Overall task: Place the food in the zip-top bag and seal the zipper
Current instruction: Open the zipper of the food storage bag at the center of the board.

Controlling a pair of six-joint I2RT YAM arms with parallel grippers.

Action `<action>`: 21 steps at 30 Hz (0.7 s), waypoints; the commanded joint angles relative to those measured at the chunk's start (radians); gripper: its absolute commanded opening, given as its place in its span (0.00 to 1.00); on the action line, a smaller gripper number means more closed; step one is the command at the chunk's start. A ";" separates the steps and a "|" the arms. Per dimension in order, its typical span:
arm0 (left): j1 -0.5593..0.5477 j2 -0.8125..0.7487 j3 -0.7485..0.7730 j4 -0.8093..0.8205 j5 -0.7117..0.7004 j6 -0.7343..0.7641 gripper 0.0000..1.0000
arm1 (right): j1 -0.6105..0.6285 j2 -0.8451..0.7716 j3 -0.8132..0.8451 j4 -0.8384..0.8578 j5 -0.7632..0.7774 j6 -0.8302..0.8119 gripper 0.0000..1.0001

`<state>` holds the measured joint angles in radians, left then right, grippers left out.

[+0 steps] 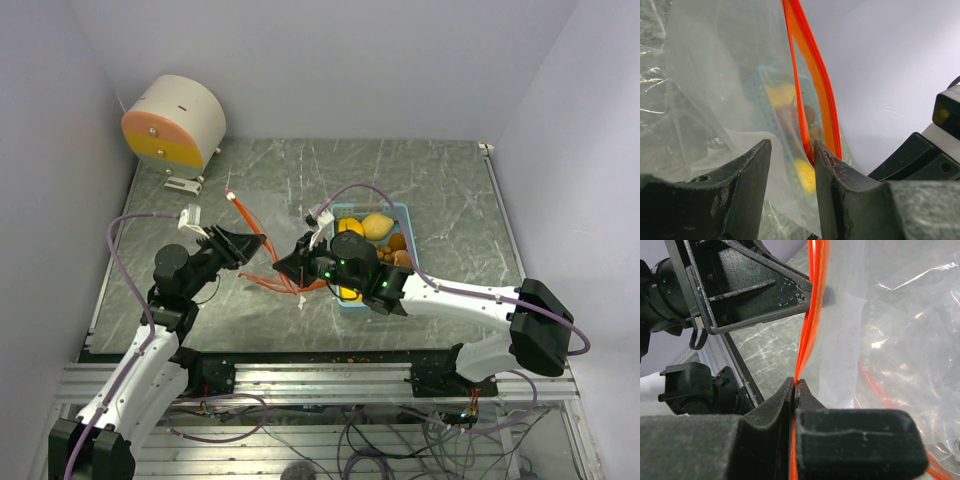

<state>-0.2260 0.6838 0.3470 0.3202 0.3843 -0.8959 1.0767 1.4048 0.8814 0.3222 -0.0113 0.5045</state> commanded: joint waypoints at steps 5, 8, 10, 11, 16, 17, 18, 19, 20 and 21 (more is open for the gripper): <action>0.004 0.046 0.042 -0.005 -0.037 0.040 0.52 | 0.008 -0.025 0.022 0.003 -0.042 -0.040 0.00; 0.004 0.076 0.067 -0.018 -0.041 0.041 0.51 | 0.015 -0.005 0.031 -0.019 -0.061 -0.071 0.00; 0.004 0.094 0.090 -0.044 -0.048 0.049 0.51 | 0.025 0.014 0.050 -0.051 -0.063 -0.104 0.00; 0.004 0.097 0.101 -0.055 -0.052 0.053 0.51 | 0.032 0.023 0.061 -0.070 -0.056 -0.121 0.00; 0.002 0.095 0.148 -0.111 -0.061 0.071 0.30 | 0.061 0.048 0.082 -0.125 0.038 -0.166 0.00; 0.002 0.092 0.151 -0.121 -0.065 0.075 0.16 | 0.061 0.045 0.079 -0.125 0.054 -0.164 0.00; 0.002 0.090 0.150 -0.130 -0.072 0.080 0.08 | 0.062 0.043 0.073 -0.122 0.068 -0.162 0.00; 0.001 0.086 0.148 -0.138 -0.077 0.085 0.07 | 0.062 0.037 0.070 -0.118 0.086 -0.161 0.00; 0.001 0.084 0.144 -0.143 -0.081 0.091 0.07 | 0.063 0.033 0.062 -0.115 0.098 -0.158 0.00; 0.001 0.083 0.138 -0.148 -0.085 0.097 0.07 | 0.062 0.028 0.059 -0.114 0.114 -0.155 0.00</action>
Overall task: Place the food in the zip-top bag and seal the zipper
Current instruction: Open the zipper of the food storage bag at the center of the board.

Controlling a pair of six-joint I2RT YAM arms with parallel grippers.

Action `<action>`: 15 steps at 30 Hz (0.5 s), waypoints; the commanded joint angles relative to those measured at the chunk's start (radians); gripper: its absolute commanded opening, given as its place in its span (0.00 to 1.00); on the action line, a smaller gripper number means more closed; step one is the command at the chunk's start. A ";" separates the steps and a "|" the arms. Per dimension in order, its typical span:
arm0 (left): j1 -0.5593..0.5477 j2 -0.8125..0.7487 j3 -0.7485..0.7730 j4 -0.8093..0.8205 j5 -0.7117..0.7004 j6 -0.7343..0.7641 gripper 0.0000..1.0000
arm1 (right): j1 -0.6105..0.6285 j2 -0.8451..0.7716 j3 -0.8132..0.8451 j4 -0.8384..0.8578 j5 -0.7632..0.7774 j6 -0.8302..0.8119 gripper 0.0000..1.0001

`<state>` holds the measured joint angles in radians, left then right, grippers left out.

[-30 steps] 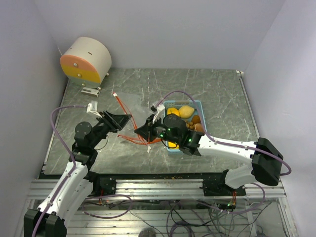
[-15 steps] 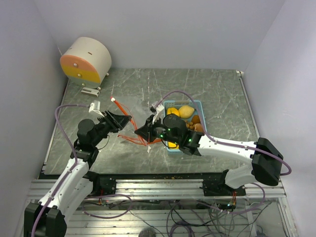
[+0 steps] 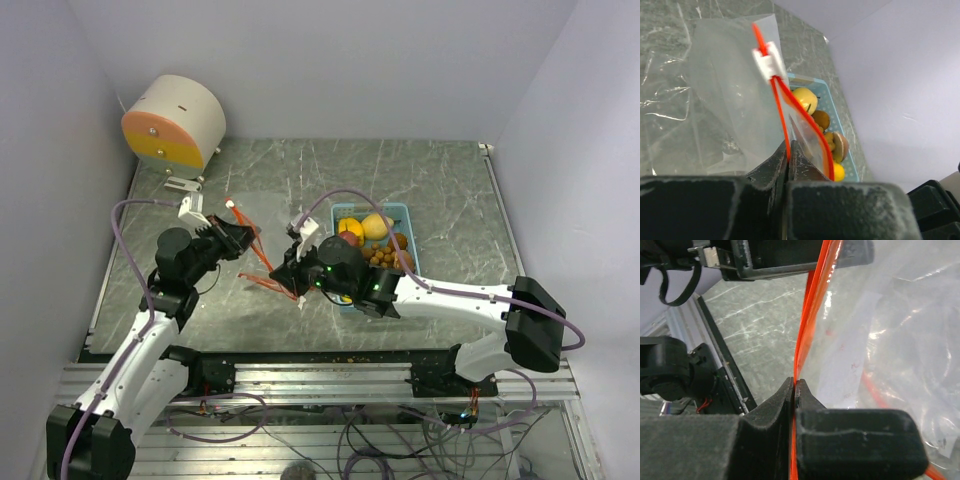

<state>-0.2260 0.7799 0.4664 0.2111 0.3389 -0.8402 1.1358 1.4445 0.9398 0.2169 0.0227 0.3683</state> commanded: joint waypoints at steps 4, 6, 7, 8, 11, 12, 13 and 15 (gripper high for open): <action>-0.001 -0.023 0.015 -0.117 -0.071 0.085 0.07 | 0.003 -0.036 -0.016 -0.014 0.175 0.018 0.00; -0.001 -0.033 0.032 -0.200 -0.112 0.120 0.07 | 0.003 -0.059 -0.027 -0.014 0.247 0.036 0.00; -0.001 -0.035 0.047 -0.249 -0.132 0.140 0.07 | 0.002 -0.075 -0.032 -0.014 0.287 0.048 0.01; -0.001 -0.039 0.060 -0.296 -0.151 0.157 0.07 | 0.001 -0.089 -0.038 -0.013 0.331 0.060 0.03; -0.002 -0.036 0.108 -0.411 -0.184 0.200 0.07 | 0.001 -0.114 -0.051 0.009 0.419 0.065 0.23; -0.002 -0.033 0.125 -0.435 -0.185 0.211 0.07 | 0.001 -0.113 -0.050 0.017 0.429 0.055 0.28; -0.003 -0.029 0.140 -0.456 -0.185 0.219 0.07 | 0.001 -0.104 -0.043 0.023 0.433 0.041 0.31; -0.003 -0.018 0.169 -0.483 -0.173 0.234 0.07 | 0.001 -0.074 -0.016 0.022 0.430 0.010 0.35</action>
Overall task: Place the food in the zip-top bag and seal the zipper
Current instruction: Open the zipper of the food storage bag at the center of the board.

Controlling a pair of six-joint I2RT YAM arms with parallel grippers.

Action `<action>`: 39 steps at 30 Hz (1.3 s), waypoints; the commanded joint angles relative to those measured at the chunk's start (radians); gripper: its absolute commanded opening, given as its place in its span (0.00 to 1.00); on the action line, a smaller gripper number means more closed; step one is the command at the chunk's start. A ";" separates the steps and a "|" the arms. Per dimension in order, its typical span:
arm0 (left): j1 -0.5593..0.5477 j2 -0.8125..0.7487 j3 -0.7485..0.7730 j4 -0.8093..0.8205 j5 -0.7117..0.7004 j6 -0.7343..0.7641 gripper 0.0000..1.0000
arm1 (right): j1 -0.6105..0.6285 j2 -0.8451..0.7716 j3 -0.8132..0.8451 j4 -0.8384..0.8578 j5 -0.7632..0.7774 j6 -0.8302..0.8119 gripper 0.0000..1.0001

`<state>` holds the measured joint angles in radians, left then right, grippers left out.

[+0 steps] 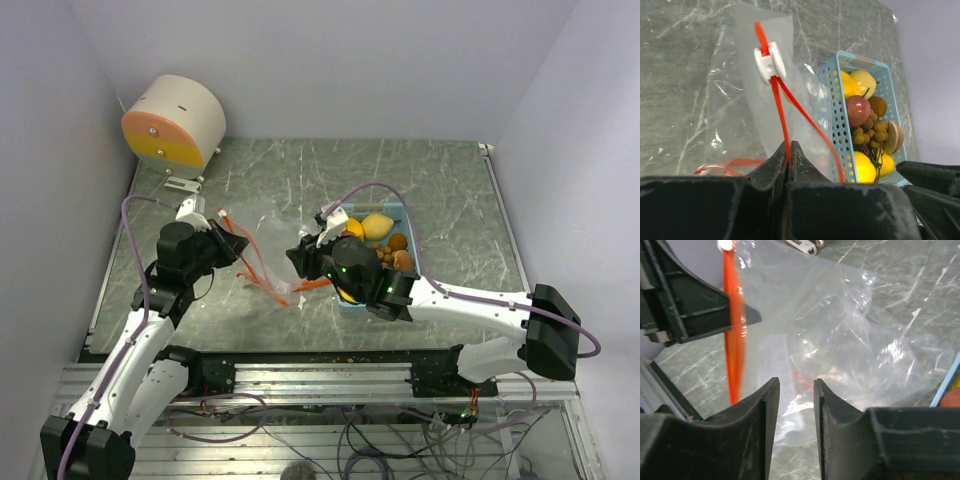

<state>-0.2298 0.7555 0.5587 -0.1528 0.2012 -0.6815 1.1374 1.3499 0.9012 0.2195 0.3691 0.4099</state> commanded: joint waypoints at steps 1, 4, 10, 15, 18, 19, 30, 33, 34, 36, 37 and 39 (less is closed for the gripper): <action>0.000 0.011 0.092 -0.134 -0.031 0.080 0.07 | 0.000 0.039 0.034 0.023 0.059 -0.050 0.36; -0.003 0.032 0.143 -0.174 -0.033 0.100 0.07 | 0.002 0.068 0.057 0.058 -0.063 -0.097 0.40; -0.006 0.061 0.170 -0.197 -0.036 0.117 0.07 | 0.029 0.089 0.093 0.072 -0.158 -0.109 0.46; -0.011 0.064 0.159 -0.176 -0.019 0.108 0.07 | 0.071 0.145 0.182 0.049 -0.140 -0.138 0.47; -0.014 0.060 0.163 -0.180 -0.015 0.110 0.07 | 0.073 0.184 0.205 0.054 -0.133 -0.125 0.47; -0.015 0.060 0.166 -0.184 -0.015 0.112 0.07 | 0.074 0.200 0.217 0.049 -0.126 -0.124 0.47; -0.019 0.036 0.189 -0.209 0.017 0.125 0.07 | 0.073 0.337 0.316 -0.031 -0.005 -0.111 0.43; -0.018 0.017 0.196 -0.234 0.020 0.134 0.07 | 0.073 0.348 0.318 -0.038 0.079 -0.111 0.33; -0.019 0.010 0.197 -0.245 0.021 0.139 0.07 | 0.074 0.349 0.317 -0.040 0.119 -0.113 0.29; -0.019 -0.008 0.206 -0.286 0.018 0.153 0.07 | 0.074 0.350 0.322 -0.062 0.228 -0.113 0.17; -0.019 -0.017 0.212 -0.314 0.007 0.163 0.07 | 0.074 0.347 0.317 -0.068 0.290 -0.116 0.13; -0.019 -0.037 0.231 -0.406 -0.042 0.184 0.07 | 0.073 0.324 0.300 -0.064 0.441 -0.125 0.06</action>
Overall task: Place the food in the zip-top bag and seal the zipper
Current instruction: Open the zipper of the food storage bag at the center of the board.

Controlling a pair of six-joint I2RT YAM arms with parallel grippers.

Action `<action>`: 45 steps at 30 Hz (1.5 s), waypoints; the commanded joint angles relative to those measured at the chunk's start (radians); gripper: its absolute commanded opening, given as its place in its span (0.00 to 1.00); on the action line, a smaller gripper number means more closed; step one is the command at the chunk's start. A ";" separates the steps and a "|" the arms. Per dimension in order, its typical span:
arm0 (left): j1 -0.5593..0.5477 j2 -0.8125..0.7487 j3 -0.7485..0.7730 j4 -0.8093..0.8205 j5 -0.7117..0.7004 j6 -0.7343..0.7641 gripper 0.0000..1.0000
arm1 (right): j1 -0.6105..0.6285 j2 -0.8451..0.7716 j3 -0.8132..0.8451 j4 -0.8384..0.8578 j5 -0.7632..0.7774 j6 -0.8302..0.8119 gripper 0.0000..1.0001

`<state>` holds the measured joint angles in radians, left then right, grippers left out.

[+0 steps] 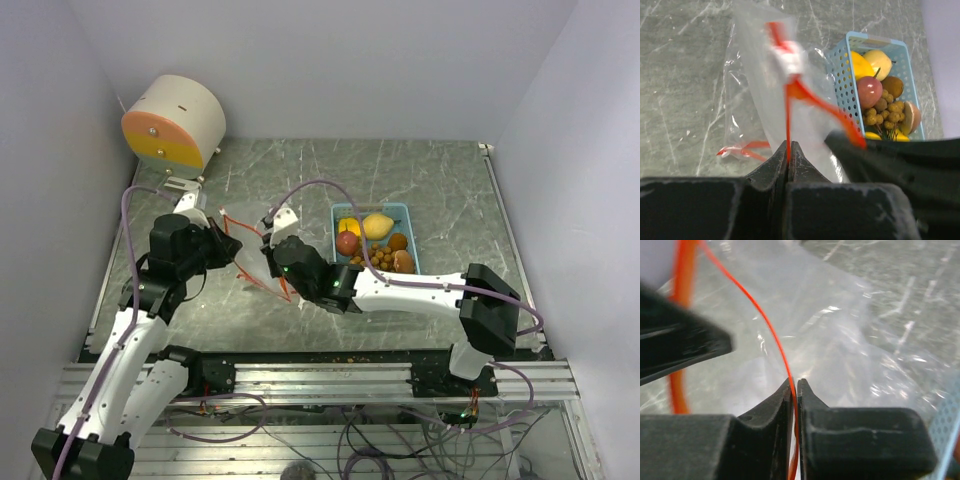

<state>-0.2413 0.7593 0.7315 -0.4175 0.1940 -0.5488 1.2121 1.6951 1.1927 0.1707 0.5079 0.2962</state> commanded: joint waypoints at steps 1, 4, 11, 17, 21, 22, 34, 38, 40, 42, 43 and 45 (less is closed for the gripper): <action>-0.007 -0.053 0.074 -0.185 -0.070 0.068 0.07 | -0.004 -0.032 -0.002 -0.011 0.373 -0.017 0.03; -0.007 -0.067 0.118 -0.298 -0.165 0.074 0.07 | -0.022 -0.078 -0.036 -0.004 0.518 -0.018 0.00; -0.007 -0.030 0.191 -0.332 -0.185 0.092 0.07 | -0.034 -0.149 -0.099 0.045 0.583 -0.009 0.00; -0.007 0.020 0.375 -0.402 -0.243 0.153 0.07 | -0.043 -0.179 -0.136 0.144 0.361 -0.013 0.00; -0.007 0.050 0.559 -0.452 -0.236 0.199 0.07 | -0.086 -0.213 -0.174 0.266 0.015 0.100 0.00; -0.007 0.056 0.593 -0.464 -0.227 0.207 0.07 | -0.110 -0.216 -0.181 0.287 -0.058 0.141 0.00; -0.007 0.155 0.342 -0.310 -0.119 0.164 0.07 | -0.287 -0.117 -0.359 0.327 -0.341 0.459 0.00; -0.033 0.238 0.280 -0.226 -0.095 0.142 0.07 | -0.349 -0.085 -0.432 0.331 -0.334 0.530 0.00; -0.068 0.266 0.265 -0.200 -0.111 0.134 0.07 | -0.364 -0.097 -0.460 0.313 -0.264 0.537 0.00; -0.104 0.287 0.251 -0.188 -0.129 0.128 0.07 | -0.373 -0.122 -0.474 0.283 -0.181 0.531 0.00; -0.121 0.297 0.242 -0.178 -0.135 0.123 0.07 | -0.374 -0.131 -0.474 0.267 -0.140 0.523 0.00; -0.153 0.314 0.221 -0.155 -0.137 0.111 0.07 | -0.376 -0.139 -0.458 0.236 -0.100 0.490 0.00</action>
<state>-0.3580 1.0725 0.9661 -0.6678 0.1085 -0.4141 0.8680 1.5925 0.7395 0.5011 0.2142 0.8040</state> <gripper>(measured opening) 0.078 0.006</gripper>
